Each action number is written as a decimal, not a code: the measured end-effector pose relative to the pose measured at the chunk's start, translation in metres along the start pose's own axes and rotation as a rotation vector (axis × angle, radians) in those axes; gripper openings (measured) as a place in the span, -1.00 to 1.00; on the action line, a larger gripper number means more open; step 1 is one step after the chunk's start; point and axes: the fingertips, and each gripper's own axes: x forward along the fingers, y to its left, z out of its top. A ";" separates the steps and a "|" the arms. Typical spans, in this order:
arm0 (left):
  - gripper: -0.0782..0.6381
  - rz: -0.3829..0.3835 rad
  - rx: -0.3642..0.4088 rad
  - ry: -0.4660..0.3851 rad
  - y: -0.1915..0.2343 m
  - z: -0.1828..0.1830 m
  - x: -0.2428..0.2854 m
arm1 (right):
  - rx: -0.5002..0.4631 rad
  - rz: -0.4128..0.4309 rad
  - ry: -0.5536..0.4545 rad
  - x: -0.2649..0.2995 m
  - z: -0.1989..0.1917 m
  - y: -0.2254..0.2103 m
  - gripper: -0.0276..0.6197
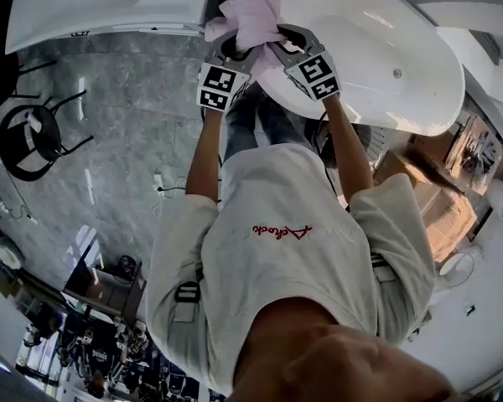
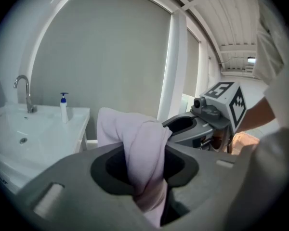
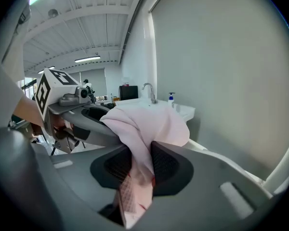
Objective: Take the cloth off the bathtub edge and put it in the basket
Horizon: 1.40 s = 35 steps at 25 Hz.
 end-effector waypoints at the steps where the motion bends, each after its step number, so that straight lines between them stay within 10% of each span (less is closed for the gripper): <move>1: -0.40 0.002 0.021 -0.013 -0.001 0.012 0.000 | -0.013 -0.016 -0.011 -0.005 0.010 -0.005 -0.57; 20: -0.40 -0.020 0.242 -0.270 -0.018 0.223 -0.020 | -0.193 -0.264 -0.242 -0.101 0.195 -0.064 -0.58; 35: -0.40 -0.084 0.334 -0.322 -0.056 0.288 -0.013 | -0.208 -0.403 -0.295 -0.161 0.234 -0.090 -0.58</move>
